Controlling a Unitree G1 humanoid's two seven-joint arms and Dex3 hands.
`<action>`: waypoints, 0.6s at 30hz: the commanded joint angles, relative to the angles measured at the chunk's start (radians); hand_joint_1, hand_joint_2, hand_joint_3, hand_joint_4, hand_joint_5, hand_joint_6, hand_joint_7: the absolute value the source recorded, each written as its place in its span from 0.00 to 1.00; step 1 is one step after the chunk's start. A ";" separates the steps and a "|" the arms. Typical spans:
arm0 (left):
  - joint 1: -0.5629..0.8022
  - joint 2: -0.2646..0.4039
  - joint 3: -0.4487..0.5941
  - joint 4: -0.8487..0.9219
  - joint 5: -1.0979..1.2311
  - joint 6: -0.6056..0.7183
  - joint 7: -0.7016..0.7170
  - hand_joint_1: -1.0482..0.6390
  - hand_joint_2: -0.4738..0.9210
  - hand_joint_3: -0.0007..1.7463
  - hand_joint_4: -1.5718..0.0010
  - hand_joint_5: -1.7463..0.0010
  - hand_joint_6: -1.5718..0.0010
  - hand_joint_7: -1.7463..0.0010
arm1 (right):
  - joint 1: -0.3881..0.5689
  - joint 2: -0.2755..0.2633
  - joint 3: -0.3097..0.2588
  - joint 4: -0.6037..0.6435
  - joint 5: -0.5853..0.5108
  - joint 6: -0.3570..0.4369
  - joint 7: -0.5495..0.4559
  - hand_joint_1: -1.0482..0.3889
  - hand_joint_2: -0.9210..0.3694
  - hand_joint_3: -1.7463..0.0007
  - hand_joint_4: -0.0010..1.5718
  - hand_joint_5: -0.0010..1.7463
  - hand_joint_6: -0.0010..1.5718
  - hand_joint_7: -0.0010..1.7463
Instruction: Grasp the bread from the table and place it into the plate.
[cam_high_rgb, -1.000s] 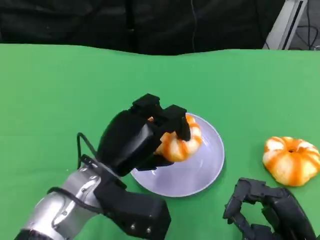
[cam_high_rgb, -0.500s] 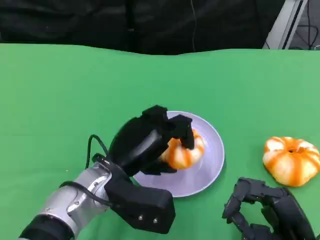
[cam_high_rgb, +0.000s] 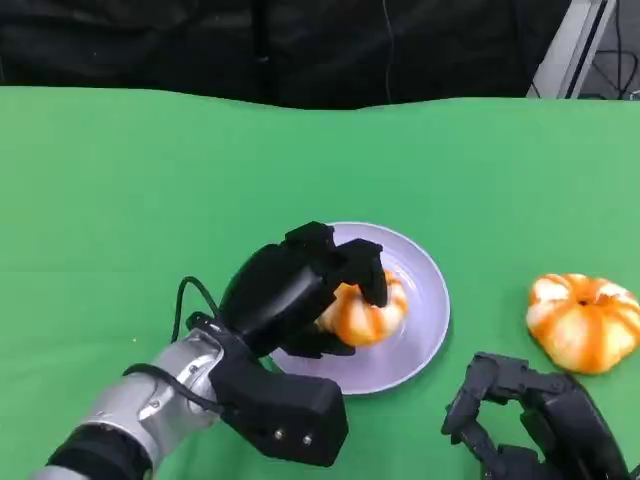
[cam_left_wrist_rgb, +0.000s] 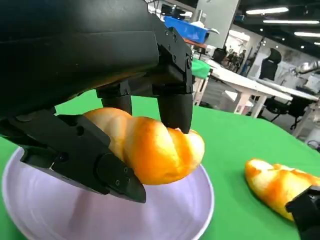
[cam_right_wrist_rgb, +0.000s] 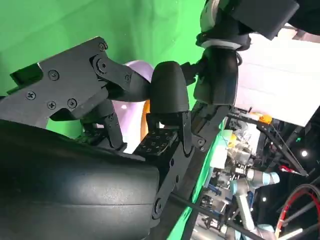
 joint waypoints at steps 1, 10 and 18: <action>-0.034 0.005 -0.005 0.029 -0.029 -0.021 -0.027 0.52 0.96 0.00 0.69 0.04 0.62 0.21 | 0.007 -0.014 -0.003 -0.009 0.013 0.002 0.002 0.55 0.23 0.49 0.50 0.89 0.50 0.76; -0.061 0.003 -0.017 0.070 -0.051 0.000 -0.082 0.45 0.96 0.00 0.50 0.76 0.43 0.97 | 0.004 -0.013 -0.004 -0.006 0.014 -0.001 0.002 0.57 0.23 0.48 0.49 0.89 0.50 0.76; -0.063 -0.006 -0.017 0.100 -0.074 0.016 -0.110 0.39 0.98 0.02 0.49 0.97 0.51 1.00 | 0.012 -0.011 -0.002 -0.012 0.008 -0.004 -0.002 0.57 0.23 0.48 0.50 0.89 0.50 0.75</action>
